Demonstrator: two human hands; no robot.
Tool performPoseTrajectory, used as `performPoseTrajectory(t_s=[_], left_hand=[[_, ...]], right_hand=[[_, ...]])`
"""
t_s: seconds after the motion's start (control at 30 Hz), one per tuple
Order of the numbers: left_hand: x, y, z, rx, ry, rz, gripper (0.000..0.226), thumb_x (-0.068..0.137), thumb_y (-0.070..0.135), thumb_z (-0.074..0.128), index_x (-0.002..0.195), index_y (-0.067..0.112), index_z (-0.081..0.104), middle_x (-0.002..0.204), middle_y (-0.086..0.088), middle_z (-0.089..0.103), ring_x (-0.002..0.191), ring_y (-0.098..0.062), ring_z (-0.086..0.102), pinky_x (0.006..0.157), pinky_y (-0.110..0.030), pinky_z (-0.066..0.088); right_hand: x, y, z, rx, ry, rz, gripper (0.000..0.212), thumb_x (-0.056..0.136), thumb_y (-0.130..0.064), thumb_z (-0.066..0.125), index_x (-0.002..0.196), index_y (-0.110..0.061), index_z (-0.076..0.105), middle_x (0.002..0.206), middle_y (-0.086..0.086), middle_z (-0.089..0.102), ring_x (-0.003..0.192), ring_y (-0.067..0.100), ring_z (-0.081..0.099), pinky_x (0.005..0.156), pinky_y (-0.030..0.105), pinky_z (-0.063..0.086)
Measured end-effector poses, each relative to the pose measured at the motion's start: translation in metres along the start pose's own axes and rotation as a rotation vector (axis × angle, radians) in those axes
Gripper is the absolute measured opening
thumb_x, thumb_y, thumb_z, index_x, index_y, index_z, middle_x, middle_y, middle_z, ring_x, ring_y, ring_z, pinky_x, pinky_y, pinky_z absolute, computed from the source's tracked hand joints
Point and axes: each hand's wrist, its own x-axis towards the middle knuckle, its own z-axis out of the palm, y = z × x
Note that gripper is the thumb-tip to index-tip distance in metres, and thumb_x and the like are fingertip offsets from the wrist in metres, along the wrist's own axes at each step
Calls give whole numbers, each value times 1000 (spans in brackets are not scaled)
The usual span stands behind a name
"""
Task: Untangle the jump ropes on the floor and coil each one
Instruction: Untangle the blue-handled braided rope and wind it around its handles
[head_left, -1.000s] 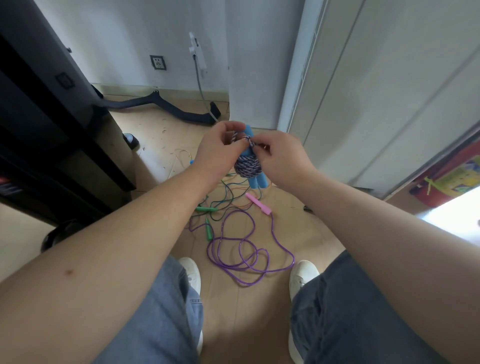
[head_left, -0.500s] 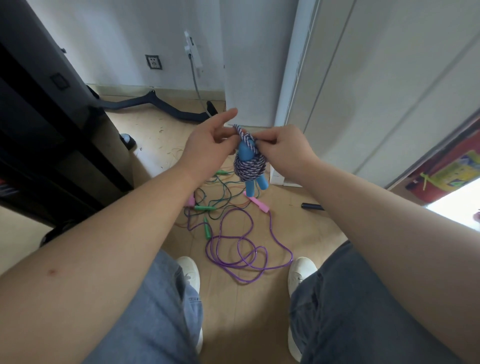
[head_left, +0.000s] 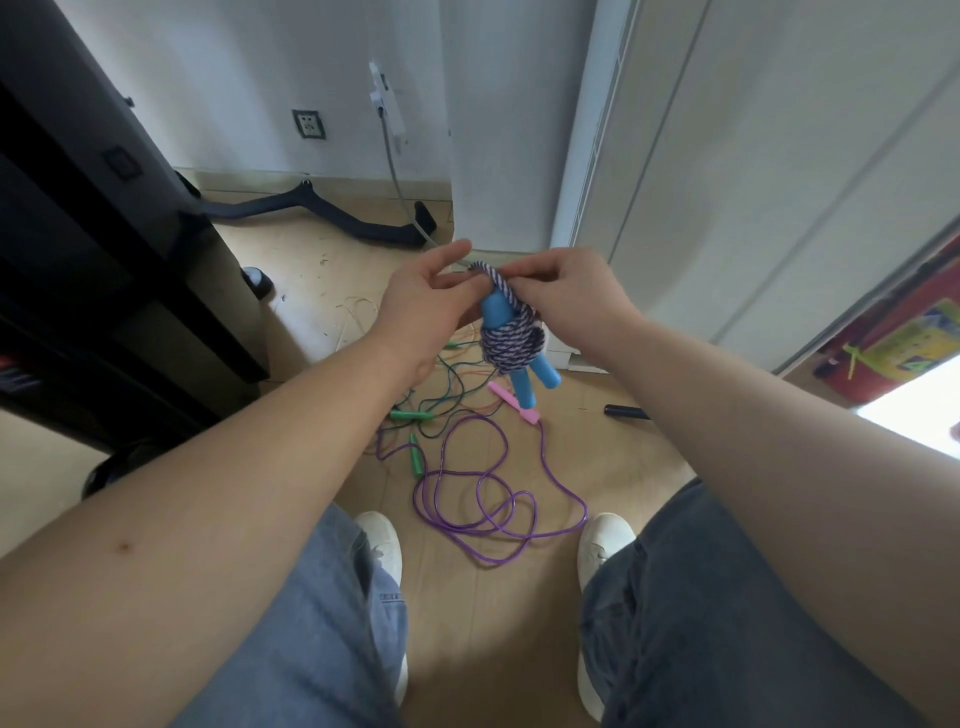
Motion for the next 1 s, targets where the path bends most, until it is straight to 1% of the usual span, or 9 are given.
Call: performPoseTrajectory(t_s=[0.13,0.3,0.4,0.5,0.6,0.73,0.8,0.87,1.0], left_hand=[[1,5,-1,-78,-30,-71,36,94,-1,64,129,2,58,113,-21,69,91,-22,74,84,-29,60],[0,7,-1,-114,-17,-134,34,93,-3,64,127,-1,59,111,-19,68,82,-20,74,78,-27,61],[-2,7,0,-129,4,-155,38,92,-3,65,129,-3,58,119,-22,67,82,-20,73,76,-26,61],[-2,9,-2,-173,30,-158,37,92,-5,63,129,-5,58,116,-23,68,82,-22,72,75,-26,62],[0,11,-3,-219,75,-185,37,92,-5,64,128,-2,60,113,-24,70,82,-24,74,71,-27,62],[1,9,-2,-209,93,-192,36,91,-12,60,126,-1,59,106,-20,70,82,-24,73,73,-27,62],[0,9,-2,-181,78,-179,37,90,-17,57,122,1,59,103,-18,71,85,-24,73,74,-27,62],[-2,10,-2,-86,40,-133,38,87,-19,58,117,4,60,106,-17,71,91,-25,73,77,-27,62],[-6,13,-4,331,-56,51,44,82,-10,70,120,11,63,99,-2,75,77,-1,72,64,-13,54]], right_hand=[[4,0,-2,33,76,35,11,90,-17,69,90,-28,73,85,-9,74,79,6,69,70,19,54],[4,1,-2,-46,25,19,16,94,-18,62,93,-27,75,86,-9,73,81,8,67,70,22,52],[0,-1,0,-107,-17,2,21,97,-24,57,101,-28,77,91,-8,75,88,10,69,80,31,58],[-3,-5,-3,-66,-114,-18,23,93,-24,64,111,-31,76,98,-10,76,94,8,70,90,32,58],[-7,-4,-1,-134,-183,-126,38,81,-20,74,115,-36,71,100,-13,74,91,4,69,85,27,58],[-4,2,9,-324,-104,-231,40,76,-22,75,114,-30,68,103,-6,65,91,12,61,79,29,51],[0,5,10,-312,-85,-206,40,75,-25,77,113,-32,69,109,-2,59,93,13,57,76,24,44],[3,6,8,-292,-88,-188,33,73,-26,79,104,-33,71,104,-3,59,89,9,57,71,19,42],[1,5,2,-238,-106,-106,27,72,-22,82,98,-28,76,85,-6,72,83,14,69,71,29,57]])
